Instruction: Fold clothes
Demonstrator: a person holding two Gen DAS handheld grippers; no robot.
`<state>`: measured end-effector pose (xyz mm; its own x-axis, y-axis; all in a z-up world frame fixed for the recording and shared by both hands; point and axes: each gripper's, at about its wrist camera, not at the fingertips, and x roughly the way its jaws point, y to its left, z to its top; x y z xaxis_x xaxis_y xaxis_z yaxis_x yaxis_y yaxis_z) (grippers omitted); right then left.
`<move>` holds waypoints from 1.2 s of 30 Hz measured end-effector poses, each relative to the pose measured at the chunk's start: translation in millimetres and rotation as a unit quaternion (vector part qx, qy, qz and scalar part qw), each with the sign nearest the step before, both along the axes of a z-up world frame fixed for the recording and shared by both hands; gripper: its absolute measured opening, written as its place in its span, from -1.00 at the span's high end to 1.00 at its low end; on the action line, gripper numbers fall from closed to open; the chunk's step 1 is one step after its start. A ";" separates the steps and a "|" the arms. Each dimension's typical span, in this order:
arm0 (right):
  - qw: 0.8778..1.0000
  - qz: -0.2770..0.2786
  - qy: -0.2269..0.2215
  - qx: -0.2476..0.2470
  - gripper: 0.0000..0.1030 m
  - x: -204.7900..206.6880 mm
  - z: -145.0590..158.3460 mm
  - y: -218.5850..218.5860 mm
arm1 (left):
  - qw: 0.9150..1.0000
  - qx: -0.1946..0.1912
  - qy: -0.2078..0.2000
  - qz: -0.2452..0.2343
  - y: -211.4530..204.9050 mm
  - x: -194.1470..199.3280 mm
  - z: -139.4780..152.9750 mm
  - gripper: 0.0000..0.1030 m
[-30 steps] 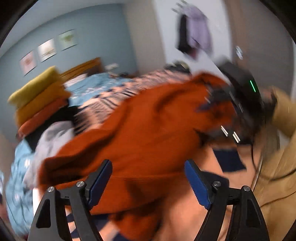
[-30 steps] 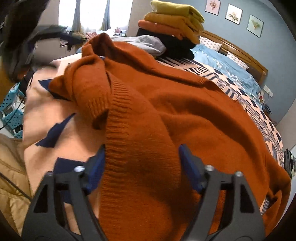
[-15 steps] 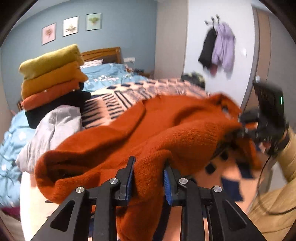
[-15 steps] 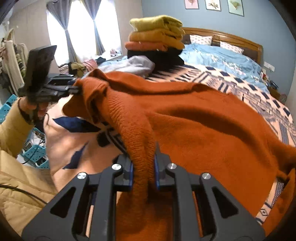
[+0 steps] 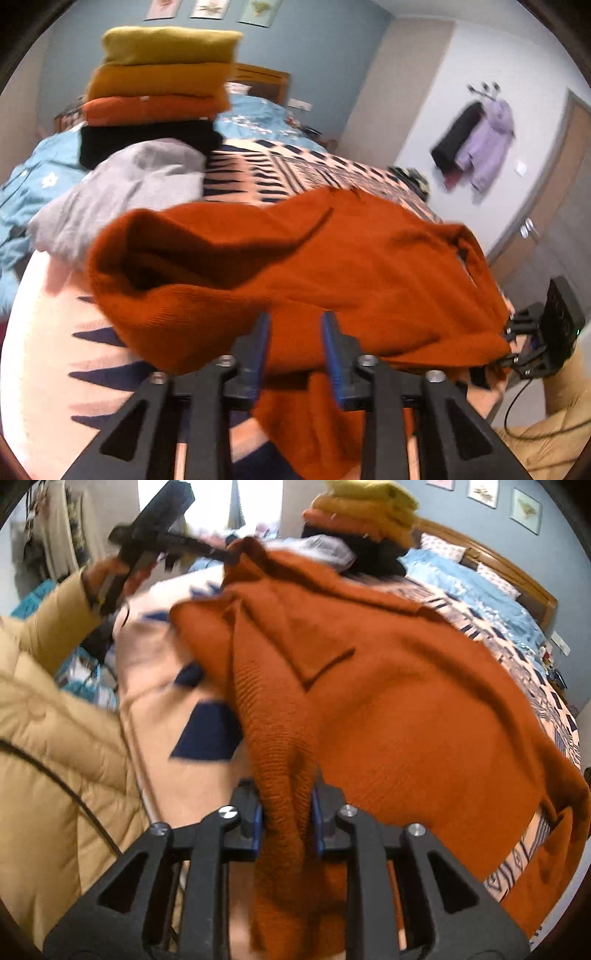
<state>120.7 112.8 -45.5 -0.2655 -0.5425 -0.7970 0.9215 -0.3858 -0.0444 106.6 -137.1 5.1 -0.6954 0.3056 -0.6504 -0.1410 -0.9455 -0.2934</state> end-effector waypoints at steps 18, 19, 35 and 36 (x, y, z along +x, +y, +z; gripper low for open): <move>0.995 0.057 -0.028 -0.071 0.23 -37.4 18.6 -62.5 | 0.982 -0.141 0.006 -0.123 83.8 21.3 -15.3 -0.41; 0.995 0.066 -0.035 -0.070 0.23 -36.7 15.7 -68.9 | 0.984 -0.135 0.003 -0.118 78.3 26.0 -15.8 -0.41; 0.991 0.125 -0.020 -0.048 0.53 -6.7 18.7 -86.6 | 0.980 0.039 0.016 -0.194 46.3 81.9 -20.4 -0.40; 0.992 0.116 -0.015 -0.053 0.23 -8.8 20.2 -85.7 | 0.978 0.039 0.022 -0.203 46.9 85.9 -19.5 -0.40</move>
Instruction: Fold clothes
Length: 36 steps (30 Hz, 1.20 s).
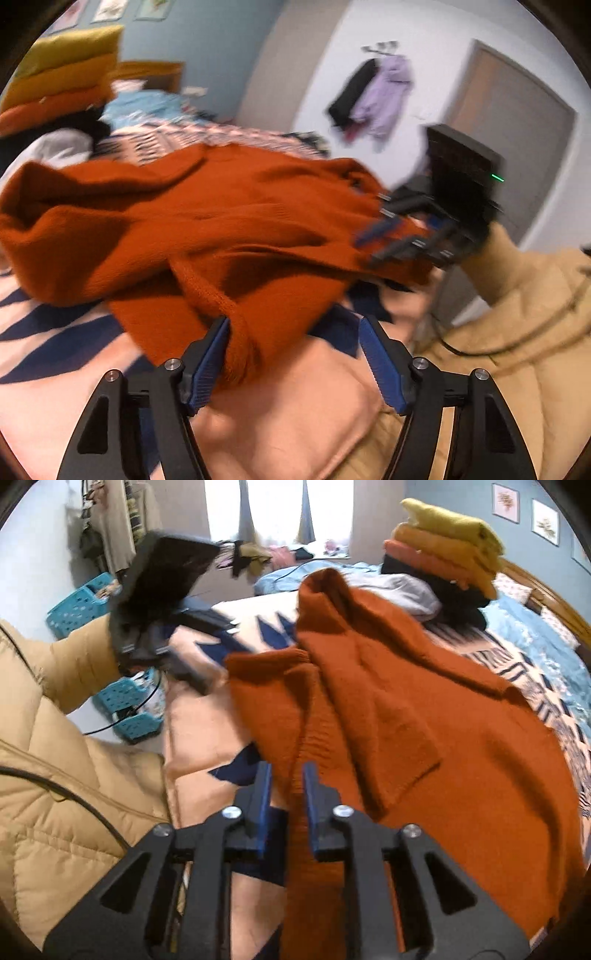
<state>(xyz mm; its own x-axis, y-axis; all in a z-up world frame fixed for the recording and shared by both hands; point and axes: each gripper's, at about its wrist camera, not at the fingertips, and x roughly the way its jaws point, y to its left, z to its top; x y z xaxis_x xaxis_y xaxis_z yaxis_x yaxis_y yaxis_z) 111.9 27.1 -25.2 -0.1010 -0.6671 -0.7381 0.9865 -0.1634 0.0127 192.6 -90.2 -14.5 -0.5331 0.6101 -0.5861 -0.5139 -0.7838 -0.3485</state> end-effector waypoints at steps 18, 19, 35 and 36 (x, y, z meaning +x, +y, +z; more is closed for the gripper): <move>0.997 0.065 -0.051 -0.003 0.80 14.1 2.7 -12.2 | 0.996 -0.003 0.035 -0.085 13.9 31.1 12.9 -0.45; 0.995 0.079 -0.054 -0.002 0.77 22.0 4.1 -7.7 | 0.995 -0.018 0.039 -0.088 15.2 36.0 14.7 -0.48; 0.966 -0.229 -0.088 -0.084 -0.13 -116.7 15.7 80.5 | 0.991 -0.100 -0.013 0.088 3.0 -136.7 36.3 -0.65; 0.962 -0.252 -0.076 -0.075 -0.13 -129.8 14.7 85.5 | 0.988 -0.122 -0.016 0.094 8.7 -148.7 31.5 -0.65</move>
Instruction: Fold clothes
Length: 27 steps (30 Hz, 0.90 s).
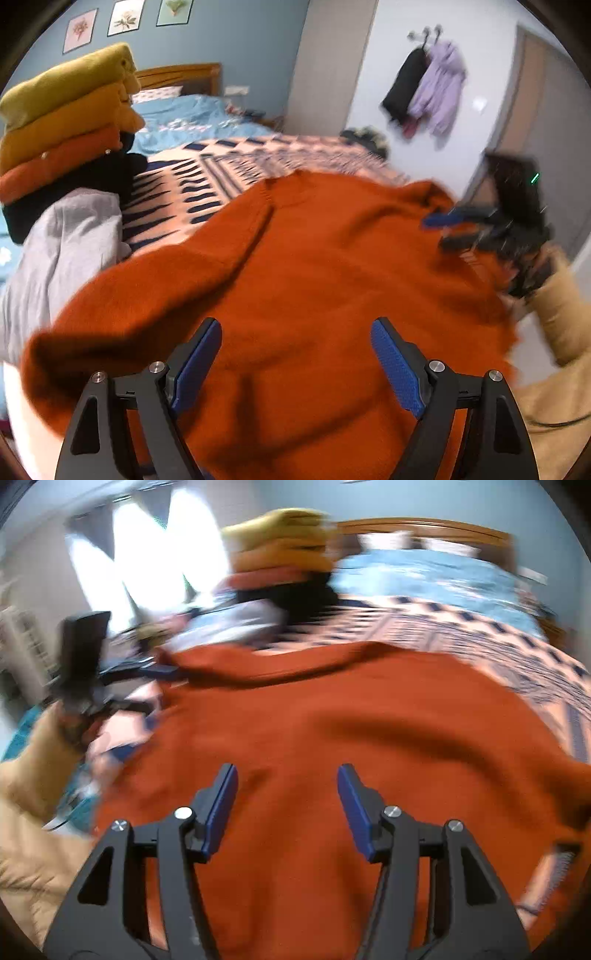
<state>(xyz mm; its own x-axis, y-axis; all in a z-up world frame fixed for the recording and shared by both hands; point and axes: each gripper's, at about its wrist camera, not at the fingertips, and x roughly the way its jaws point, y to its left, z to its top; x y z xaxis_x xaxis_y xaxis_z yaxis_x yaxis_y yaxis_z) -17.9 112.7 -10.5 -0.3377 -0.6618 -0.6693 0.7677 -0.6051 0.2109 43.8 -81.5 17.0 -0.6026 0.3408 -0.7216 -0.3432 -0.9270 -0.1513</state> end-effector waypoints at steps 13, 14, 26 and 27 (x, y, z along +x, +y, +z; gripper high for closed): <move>0.986 -0.117 0.037 0.114 -0.40 -175.4 -19.3 32.6 | 0.955 -0.291 0.032 -0.049 52.0 -86.9 -37.6 -0.65; 0.985 -0.120 0.032 0.118 -0.41 -184.3 -23.0 32.3 | 0.957 -0.285 0.022 -0.048 49.3 -93.5 -38.4 -0.65; 0.988 -0.026 0.010 0.154 -0.44 -234.5 -56.8 21.8 | 0.976 -0.212 -0.038 -0.016 14.7 -131.3 -49.2 -0.65; 0.988 -0.020 0.013 0.153 -0.44 -233.2 -57.0 21.4 | 0.977 -0.210 -0.039 -0.016 14.6 -132.6 -49.5 -0.64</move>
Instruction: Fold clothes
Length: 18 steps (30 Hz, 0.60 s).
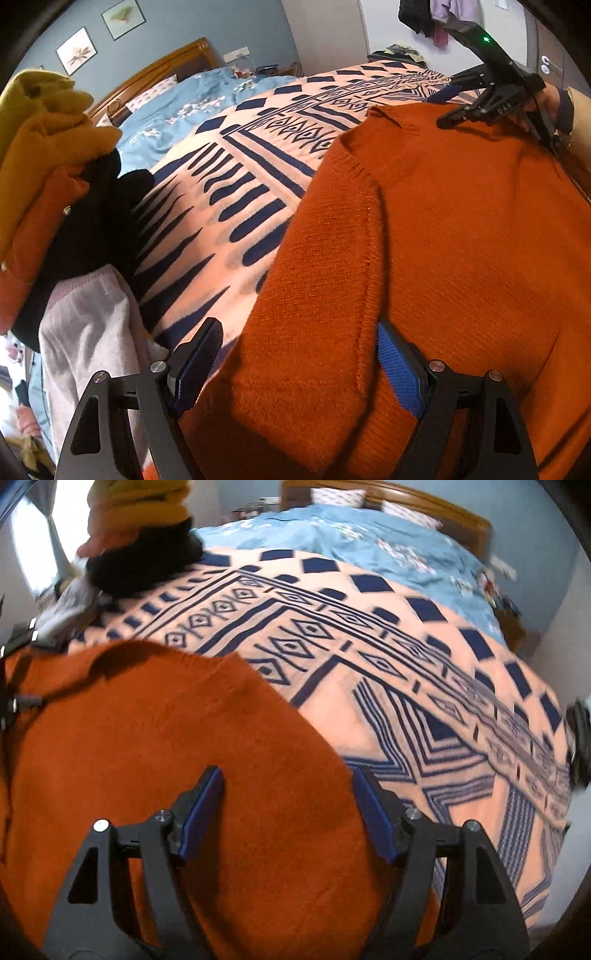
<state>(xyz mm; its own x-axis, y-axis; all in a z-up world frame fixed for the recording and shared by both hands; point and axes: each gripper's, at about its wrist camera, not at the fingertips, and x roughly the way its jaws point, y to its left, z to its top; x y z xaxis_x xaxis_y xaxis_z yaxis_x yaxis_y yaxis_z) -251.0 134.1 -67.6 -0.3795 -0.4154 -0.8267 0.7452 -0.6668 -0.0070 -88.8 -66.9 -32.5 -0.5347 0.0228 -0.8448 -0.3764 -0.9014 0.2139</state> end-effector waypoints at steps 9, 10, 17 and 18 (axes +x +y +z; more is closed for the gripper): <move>0.999 0.015 0.027 0.012 0.82 16.0 10.6 -3.3 | 1.000 0.004 0.007 0.013 10.8 -15.8 6.2 0.62; 0.999 0.010 0.040 0.016 0.83 19.5 14.8 -3.4 | 1.000 0.006 0.009 0.017 11.6 -18.3 8.4 0.67; 0.986 -0.077 0.149 -0.020 0.86 23.8 76.9 24.7 | 0.994 0.049 0.080 0.062 13.0 -51.8 58.1 0.81; 0.983 -0.090 0.158 -0.020 0.88 20.6 81.9 29.2 | 0.992 0.055 0.092 0.070 12.6 -57.3 65.9 0.81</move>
